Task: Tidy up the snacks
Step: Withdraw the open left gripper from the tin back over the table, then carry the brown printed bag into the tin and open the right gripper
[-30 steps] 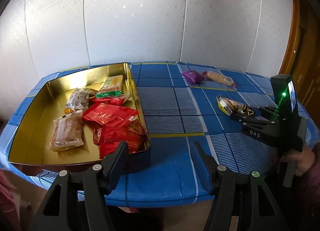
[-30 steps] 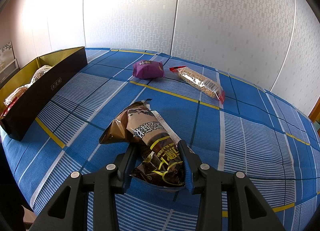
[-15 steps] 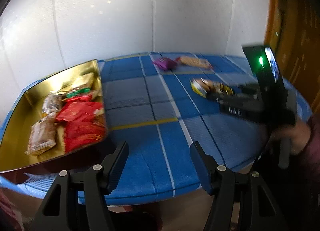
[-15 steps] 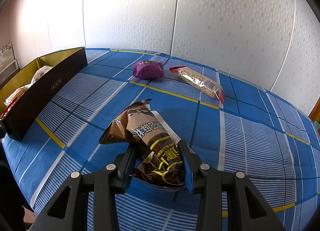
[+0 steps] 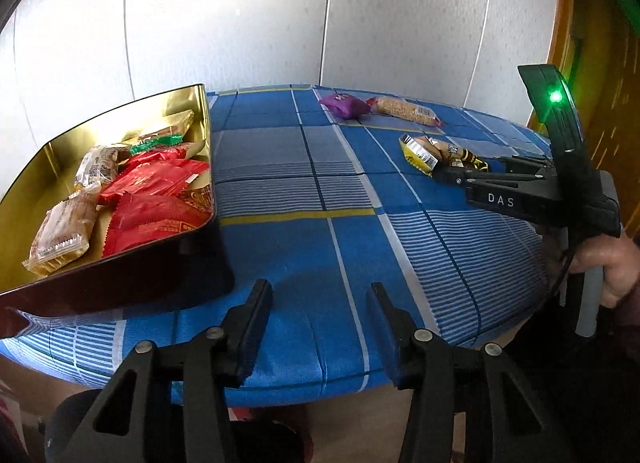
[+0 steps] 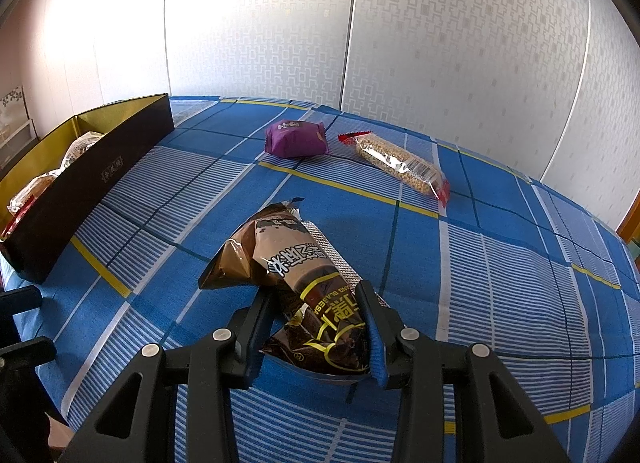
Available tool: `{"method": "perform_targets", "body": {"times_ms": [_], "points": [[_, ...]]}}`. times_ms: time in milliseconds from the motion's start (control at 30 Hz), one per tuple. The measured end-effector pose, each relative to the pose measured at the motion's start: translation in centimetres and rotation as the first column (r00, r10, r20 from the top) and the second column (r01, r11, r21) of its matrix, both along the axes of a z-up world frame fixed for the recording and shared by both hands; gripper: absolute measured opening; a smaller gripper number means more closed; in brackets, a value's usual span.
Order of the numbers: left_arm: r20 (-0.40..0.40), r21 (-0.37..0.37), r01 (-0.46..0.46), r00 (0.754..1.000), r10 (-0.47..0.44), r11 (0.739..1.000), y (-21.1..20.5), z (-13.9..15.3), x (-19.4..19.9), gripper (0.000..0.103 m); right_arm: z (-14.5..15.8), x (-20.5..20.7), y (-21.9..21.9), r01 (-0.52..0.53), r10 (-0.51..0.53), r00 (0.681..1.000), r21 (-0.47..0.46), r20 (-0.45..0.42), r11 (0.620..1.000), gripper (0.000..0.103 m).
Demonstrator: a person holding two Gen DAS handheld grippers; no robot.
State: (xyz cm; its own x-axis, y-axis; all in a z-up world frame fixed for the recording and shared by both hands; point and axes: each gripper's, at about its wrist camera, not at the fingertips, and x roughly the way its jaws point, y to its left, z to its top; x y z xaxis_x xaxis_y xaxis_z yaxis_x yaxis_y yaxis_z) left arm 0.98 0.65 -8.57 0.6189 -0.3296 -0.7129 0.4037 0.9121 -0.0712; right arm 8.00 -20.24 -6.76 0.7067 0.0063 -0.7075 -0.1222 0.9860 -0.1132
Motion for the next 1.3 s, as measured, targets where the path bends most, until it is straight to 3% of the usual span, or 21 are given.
{"method": "perform_targets", "body": {"times_ms": [100,333,500,700,800,900,1100,1233,1300], "points": [[0.005,-0.004,0.0,1.0,0.0,1.0,0.1,0.0,-0.1,0.049,0.0,0.1,0.1,0.009,-0.009,1.0,-0.006,-0.008,1.0,0.042],[-0.006,-0.055,-0.004,1.0,0.003,0.998,0.7,0.0,0.0,0.049,0.6,1.4,0.8,-0.013,0.011,0.992,-0.015,-0.124,1.0,0.04],[-0.016,-0.098,-0.012,1.0,0.01,0.995,1.1,0.0,0.0,0.049,1.3,1.7,1.2,-0.009,0.022,0.982,0.07,-0.187,0.998,0.039],[-0.021,-0.115,-0.014,1.0,0.012,0.993,1.3,0.0,0.0,0.049,4.0,1.9,4.1,-0.131,0.16,0.971,0.165,-0.178,0.978,0.039],[-0.023,-0.123,-0.016,1.0,0.013,0.992,1.4,0.0,0.0,0.049,5.8,2.1,6.6,-0.232,0.265,0.95,0.196,-0.167,0.953,0.039],[-0.025,-0.131,-0.019,1.0,0.016,0.991,1.5,0.0,-0.1,0.049,7.6,2.2,9.6,-0.341,0.378,0.913,0.219,-0.157,0.914,0.039],[-0.028,-0.139,-0.024,0.999,0.02,0.99,1.6,0.1,0.0,0.049,10.4,3.1,15.8,-0.52,0.581,0.797,0.301,-0.166,0.799,0.04],[-0.028,-0.14,-0.026,0.999,0.023,0.99,1.6,0.1,-0.1,0.049,9.6,4.8,19.9,-0.577,0.668,0.713,0.363,-0.213,0.732,0.04],[-0.031,-0.147,-0.027,0.999,0.023,0.989,1.6,0.1,-0.1,0.049,8.2,5.6,21.9,-0.591,0.684,0.681,0.356,-0.261,0.724,0.041]]}}
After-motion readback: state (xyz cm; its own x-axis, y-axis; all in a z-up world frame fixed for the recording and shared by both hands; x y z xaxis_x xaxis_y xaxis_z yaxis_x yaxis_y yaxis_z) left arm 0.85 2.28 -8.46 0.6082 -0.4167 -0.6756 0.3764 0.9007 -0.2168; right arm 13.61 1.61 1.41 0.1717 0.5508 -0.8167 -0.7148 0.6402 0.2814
